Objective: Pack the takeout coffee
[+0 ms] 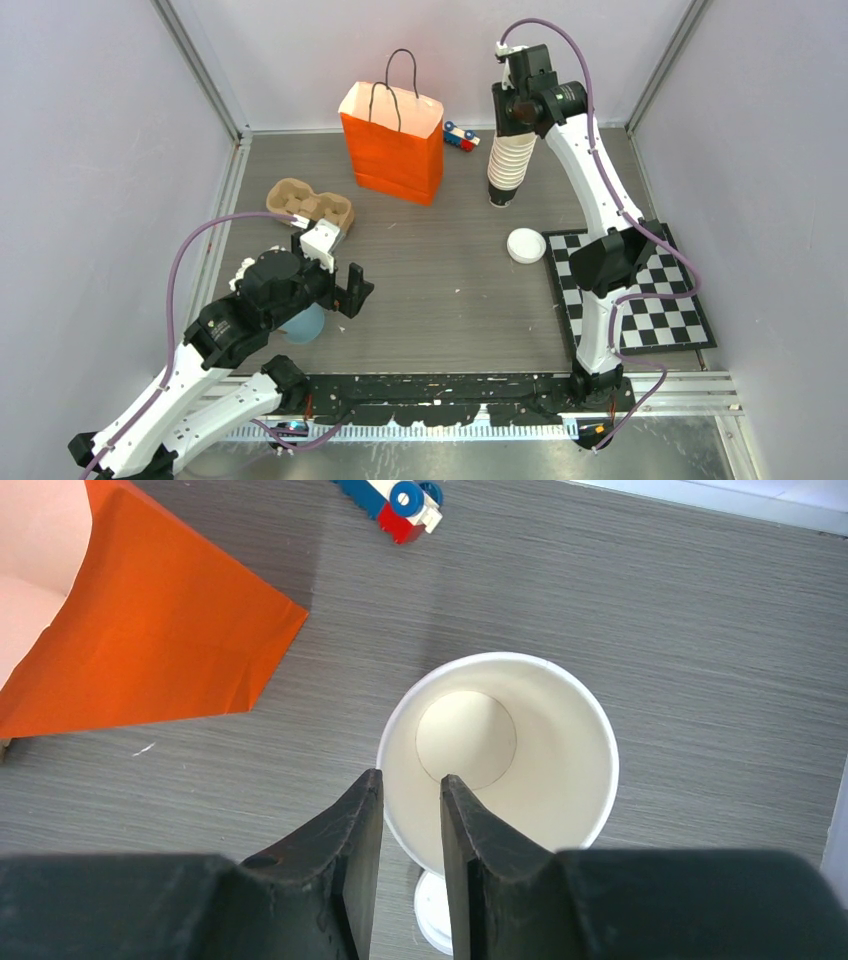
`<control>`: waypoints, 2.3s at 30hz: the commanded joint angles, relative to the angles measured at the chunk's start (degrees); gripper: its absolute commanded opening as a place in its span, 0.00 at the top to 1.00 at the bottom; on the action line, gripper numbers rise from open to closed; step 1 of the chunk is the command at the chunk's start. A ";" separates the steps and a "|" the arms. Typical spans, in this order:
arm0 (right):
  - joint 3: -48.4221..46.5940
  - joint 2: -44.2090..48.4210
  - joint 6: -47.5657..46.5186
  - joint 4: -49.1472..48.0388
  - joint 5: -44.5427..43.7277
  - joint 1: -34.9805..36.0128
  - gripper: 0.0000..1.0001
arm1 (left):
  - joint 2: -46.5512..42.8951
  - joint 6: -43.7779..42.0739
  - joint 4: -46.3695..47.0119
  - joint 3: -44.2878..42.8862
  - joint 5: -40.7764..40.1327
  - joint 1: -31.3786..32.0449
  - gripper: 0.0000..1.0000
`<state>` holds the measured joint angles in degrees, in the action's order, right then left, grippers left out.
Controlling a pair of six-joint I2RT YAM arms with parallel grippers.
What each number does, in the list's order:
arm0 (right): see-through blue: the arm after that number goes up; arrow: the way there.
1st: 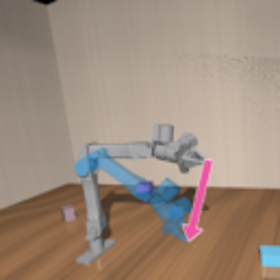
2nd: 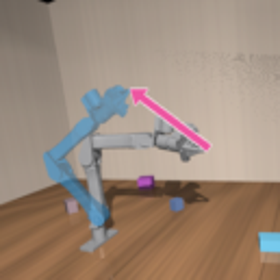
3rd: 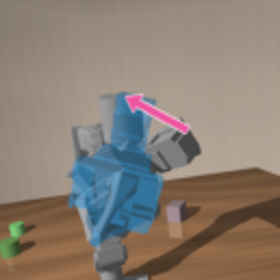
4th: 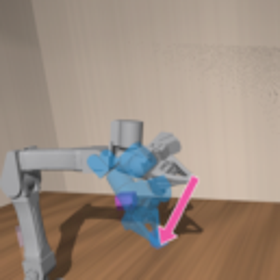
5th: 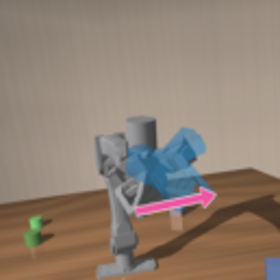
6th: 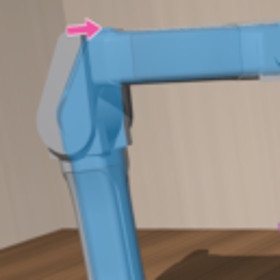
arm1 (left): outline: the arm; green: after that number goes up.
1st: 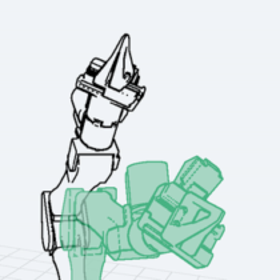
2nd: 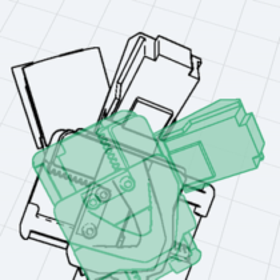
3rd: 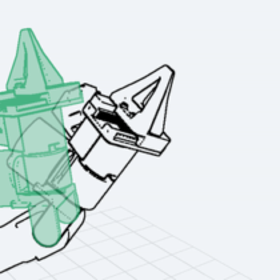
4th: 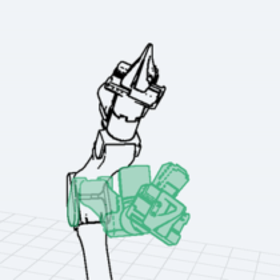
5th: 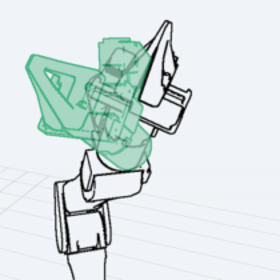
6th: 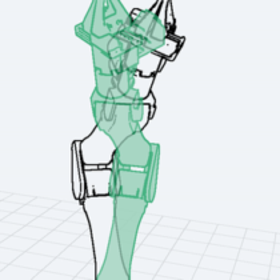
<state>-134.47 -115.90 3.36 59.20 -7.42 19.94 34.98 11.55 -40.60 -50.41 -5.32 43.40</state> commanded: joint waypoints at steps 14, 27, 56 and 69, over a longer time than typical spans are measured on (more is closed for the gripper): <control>-1.58 -1.65 -2.04 0.13 -2.62 0.92 0.67 | 0.60 -0.57 1.49 0.10 0.09 0.18 0.00; -2.15 -1.94 -2.11 -0.09 -3.26 1.43 0.83 | 0.94 -0.74 1.42 0.05 0.48 0.14 0.00; -9.28 -1.65 -11.28 2.57 -17.78 10.25 1.00 | 1.29 -0.57 1.40 0.14 0.82 0.15 0.00; -9.93 5.96 -13.28 -3.90 -21.26 13.20 1.00 | 1.45 -1.00 1.24 0.07 0.24 0.12 0.00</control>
<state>-143.35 -116.73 -8.47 59.92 -26.65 31.70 36.34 11.51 -40.66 -50.41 -5.26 43.40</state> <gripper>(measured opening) 0.101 0.996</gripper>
